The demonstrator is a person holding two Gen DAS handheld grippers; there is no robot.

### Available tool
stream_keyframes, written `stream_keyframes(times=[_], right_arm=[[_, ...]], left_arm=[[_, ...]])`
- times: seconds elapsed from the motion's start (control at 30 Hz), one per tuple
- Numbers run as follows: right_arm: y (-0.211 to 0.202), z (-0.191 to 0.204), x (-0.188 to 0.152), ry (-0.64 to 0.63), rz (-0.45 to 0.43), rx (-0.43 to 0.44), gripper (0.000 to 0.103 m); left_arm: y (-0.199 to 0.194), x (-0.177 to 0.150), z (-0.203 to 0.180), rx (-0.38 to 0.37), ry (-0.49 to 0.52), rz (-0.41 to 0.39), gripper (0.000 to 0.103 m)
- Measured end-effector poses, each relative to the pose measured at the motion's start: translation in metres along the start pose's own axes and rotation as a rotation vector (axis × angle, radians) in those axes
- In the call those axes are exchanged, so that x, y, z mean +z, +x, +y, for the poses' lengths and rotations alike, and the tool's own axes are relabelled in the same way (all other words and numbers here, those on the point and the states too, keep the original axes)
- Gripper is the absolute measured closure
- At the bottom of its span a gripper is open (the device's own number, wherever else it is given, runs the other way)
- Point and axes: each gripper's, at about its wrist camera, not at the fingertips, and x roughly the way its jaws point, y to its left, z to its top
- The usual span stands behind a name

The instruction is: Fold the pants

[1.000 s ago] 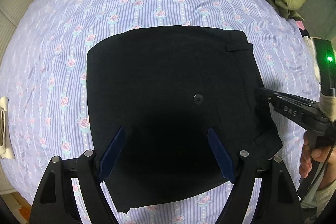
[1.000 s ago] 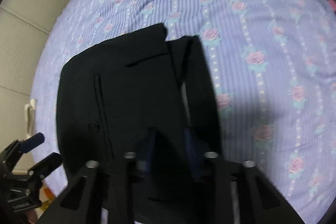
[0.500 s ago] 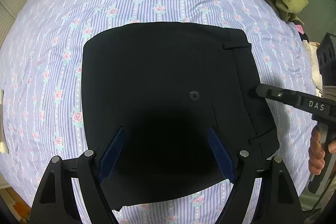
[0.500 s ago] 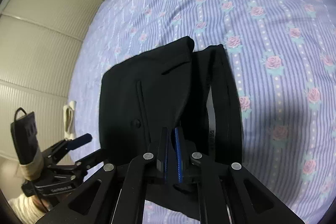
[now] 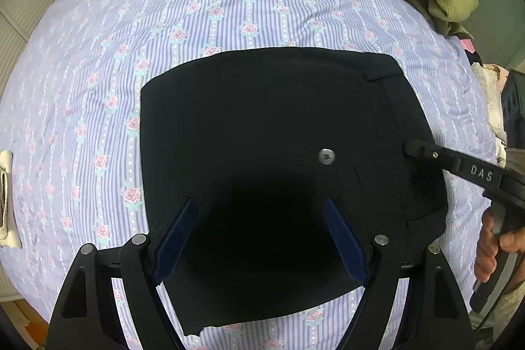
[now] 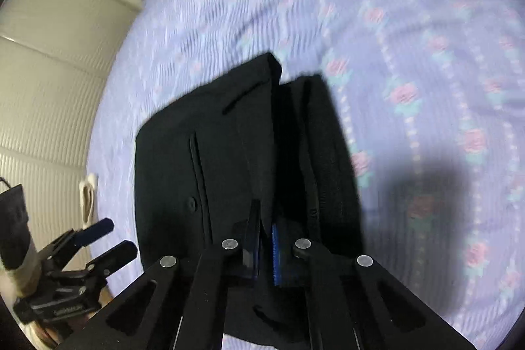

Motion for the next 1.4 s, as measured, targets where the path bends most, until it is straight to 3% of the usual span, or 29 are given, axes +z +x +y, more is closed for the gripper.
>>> stream_keyframes(times=[0.07,0.13,0.2,0.27,0.4,0.5,0.67,0.8,0.93,1.03,1.23,1.27,1.37,1.4], right_arm=[[0.009,-0.004,-0.002,-0.011,0.026,-0.029,0.095],[0.013,-0.006,-0.002,-0.014,0.04,-0.093,0.08],[0.009,-0.004,-0.002,-0.042,0.007,-0.21,0.058],[0.003,-0.003,-0.006,-0.069,-0.029,-0.294,0.045],[0.003,-0.002,-0.007,-0.1,0.005,-0.234,0.041],[0.009,-0.005,-0.01,-0.118,0.013,-0.256,0.022],[0.031,-0.031,-0.018,0.024,0.087,-0.156,0.022],[0.031,-0.048,-0.025,0.095,0.077,-0.065,0.019],[0.034,-0.036,-0.028,0.075,0.136,0.069,0.024],[0.043,-0.031,-0.03,-0.013,0.157,0.019,0.025],[0.047,-0.065,-0.018,0.279,0.111,0.114,0.025],[0.044,-0.064,-0.021,0.28,0.106,0.106,0.028],[0.035,-0.049,-0.029,0.225,0.118,0.122,0.058],[0.031,-0.044,-0.031,0.206,0.116,0.104,0.064]], left_arm=[[0.004,-0.002,0.001,0.015,0.001,0.009,0.022],[0.006,-0.006,0.004,0.026,-0.005,0.016,0.022],[0.008,-0.009,0.008,0.03,-0.017,0.024,0.022],[0.009,-0.012,0.011,0.031,-0.022,0.03,0.022],[0.006,-0.02,0.021,0.071,-0.029,0.007,0.022],[0.008,-0.025,0.033,0.095,-0.05,0.011,0.022],[0.012,-0.03,0.043,0.1,-0.073,0.031,0.022],[0.014,-0.03,0.042,0.099,-0.049,0.024,0.022],[0.016,-0.029,0.042,0.091,-0.055,0.028,0.022],[0.018,-0.029,0.043,0.075,-0.068,0.039,0.022],[0.021,-0.027,0.043,0.068,-0.069,0.036,0.022],[0.021,-0.028,0.045,0.056,-0.08,0.036,0.022],[0.018,-0.029,0.056,0.013,-0.094,0.022,0.022],[0.016,-0.028,0.063,-0.002,-0.09,0.012,0.022]])
